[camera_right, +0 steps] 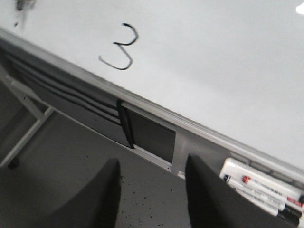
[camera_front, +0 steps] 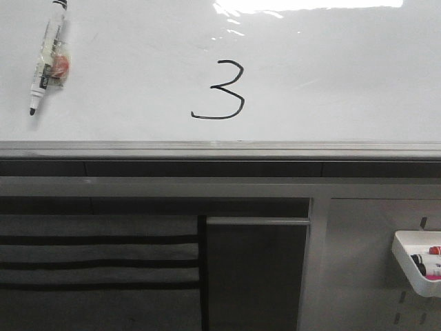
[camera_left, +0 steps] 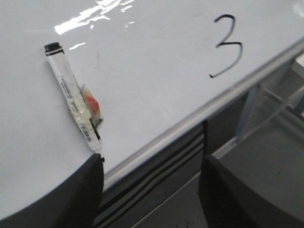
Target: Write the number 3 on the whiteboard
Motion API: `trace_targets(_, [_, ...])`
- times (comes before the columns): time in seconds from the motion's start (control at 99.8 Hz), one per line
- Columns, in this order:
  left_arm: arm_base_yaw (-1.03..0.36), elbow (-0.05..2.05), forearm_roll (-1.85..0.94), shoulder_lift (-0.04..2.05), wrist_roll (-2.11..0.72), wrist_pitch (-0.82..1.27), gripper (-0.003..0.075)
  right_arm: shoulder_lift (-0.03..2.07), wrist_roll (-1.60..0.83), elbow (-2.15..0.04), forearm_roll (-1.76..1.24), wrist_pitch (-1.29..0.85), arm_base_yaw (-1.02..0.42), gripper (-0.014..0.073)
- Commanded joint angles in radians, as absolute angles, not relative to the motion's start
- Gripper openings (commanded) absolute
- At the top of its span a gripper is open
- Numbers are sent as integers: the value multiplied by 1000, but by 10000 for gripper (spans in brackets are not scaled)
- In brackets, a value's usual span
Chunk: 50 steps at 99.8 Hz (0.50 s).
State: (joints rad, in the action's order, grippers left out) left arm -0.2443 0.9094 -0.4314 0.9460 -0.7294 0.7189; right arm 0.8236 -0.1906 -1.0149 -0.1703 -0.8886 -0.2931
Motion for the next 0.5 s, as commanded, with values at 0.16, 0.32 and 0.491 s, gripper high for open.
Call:
trace_targets(0.16, [-244,895,-325,636,-463,771,225,637,-94,-927,-164,-819,-208,-58])
trace_targets(0.32, [-244,737,-320,501,-387,590,-21,531,-94,-819,-166,-641,-208,-74])
trace_targets(0.491, [-244,537,-486,450,-368,298,-18,504,-94,-780,-166,-671,-208,-74])
